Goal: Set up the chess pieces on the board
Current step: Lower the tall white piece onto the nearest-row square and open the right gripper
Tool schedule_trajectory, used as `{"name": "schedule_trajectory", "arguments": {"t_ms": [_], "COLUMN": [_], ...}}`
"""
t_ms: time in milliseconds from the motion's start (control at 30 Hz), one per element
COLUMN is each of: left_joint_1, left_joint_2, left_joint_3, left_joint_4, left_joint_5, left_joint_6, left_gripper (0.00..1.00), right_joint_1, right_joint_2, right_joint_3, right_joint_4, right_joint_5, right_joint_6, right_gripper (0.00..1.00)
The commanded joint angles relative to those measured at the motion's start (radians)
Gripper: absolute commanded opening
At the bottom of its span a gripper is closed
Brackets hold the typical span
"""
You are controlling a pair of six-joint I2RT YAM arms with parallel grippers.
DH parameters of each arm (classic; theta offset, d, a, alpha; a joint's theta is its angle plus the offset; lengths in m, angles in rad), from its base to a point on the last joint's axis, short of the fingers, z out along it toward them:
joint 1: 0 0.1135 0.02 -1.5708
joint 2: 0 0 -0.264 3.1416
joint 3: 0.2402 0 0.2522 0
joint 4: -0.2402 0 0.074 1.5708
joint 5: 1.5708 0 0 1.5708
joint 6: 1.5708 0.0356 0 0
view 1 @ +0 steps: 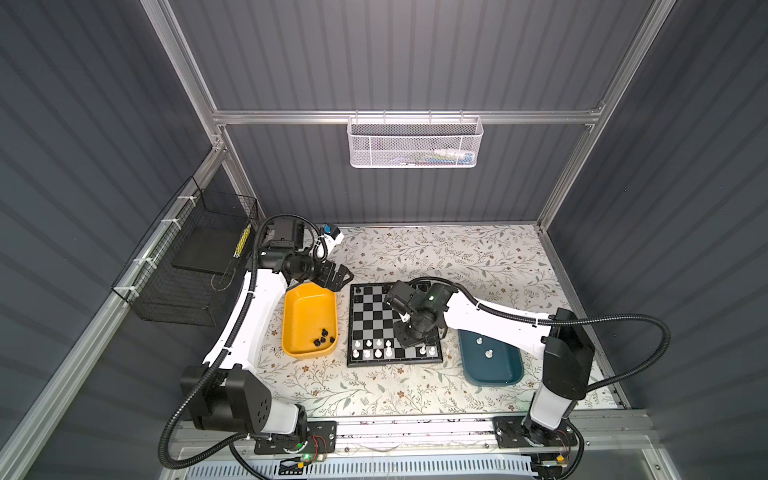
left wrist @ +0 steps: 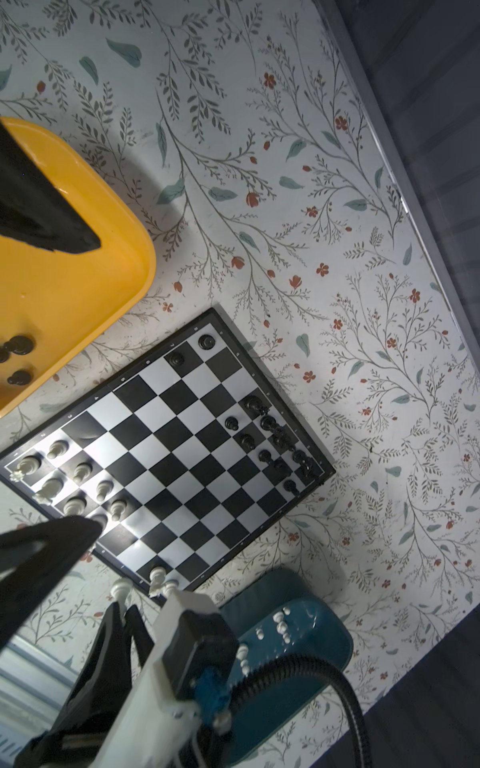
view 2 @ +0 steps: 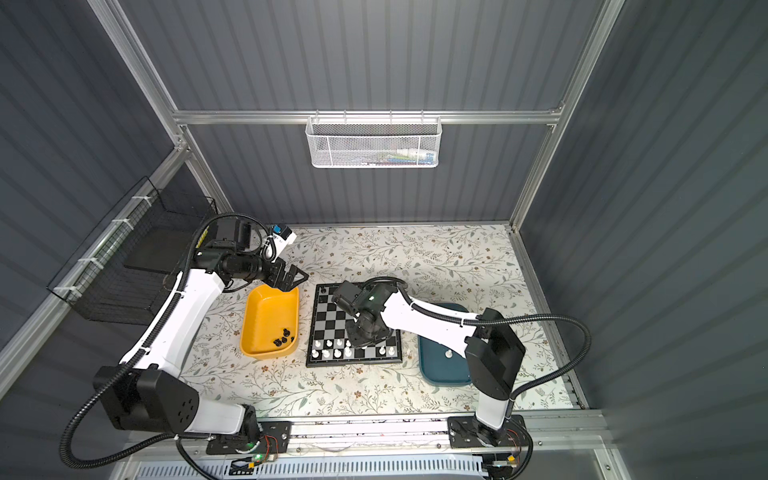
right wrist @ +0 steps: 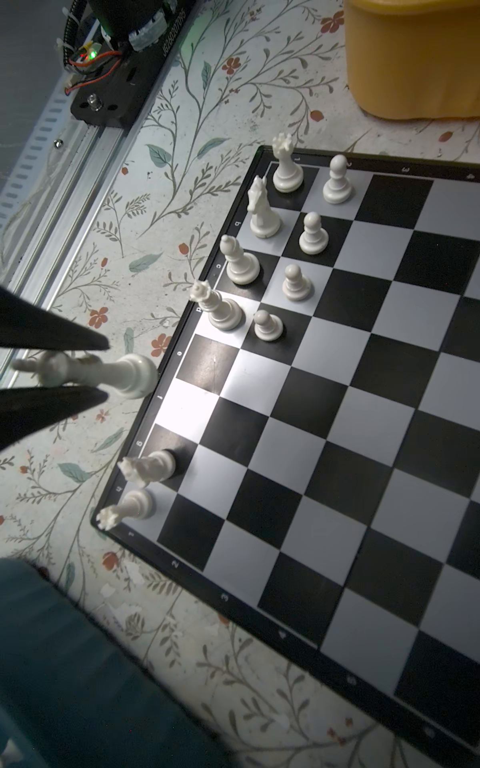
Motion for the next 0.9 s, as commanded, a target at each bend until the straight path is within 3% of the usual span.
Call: {"name": "schedule_trajectory", "arguments": {"t_ms": [0,867], "left_joint_1": [0.001,0.001], "left_joint_2": [-0.024,-0.029], "left_joint_3": [-0.01,-0.051], "left_joint_4": [-0.069,-0.055], "left_joint_5": [0.078,0.047], "left_joint_6": [0.056,0.049], "left_gripper": [1.0,1.0], "right_joint_1": [0.007,0.021], "right_joint_2": [0.013,0.095], "right_joint_3": [0.019,0.007], "right_joint_4": [0.001,0.051], "right_joint_5": [-0.005,-0.015], "right_joint_6": [0.015,0.017], "right_gripper": [0.18,0.18]}}
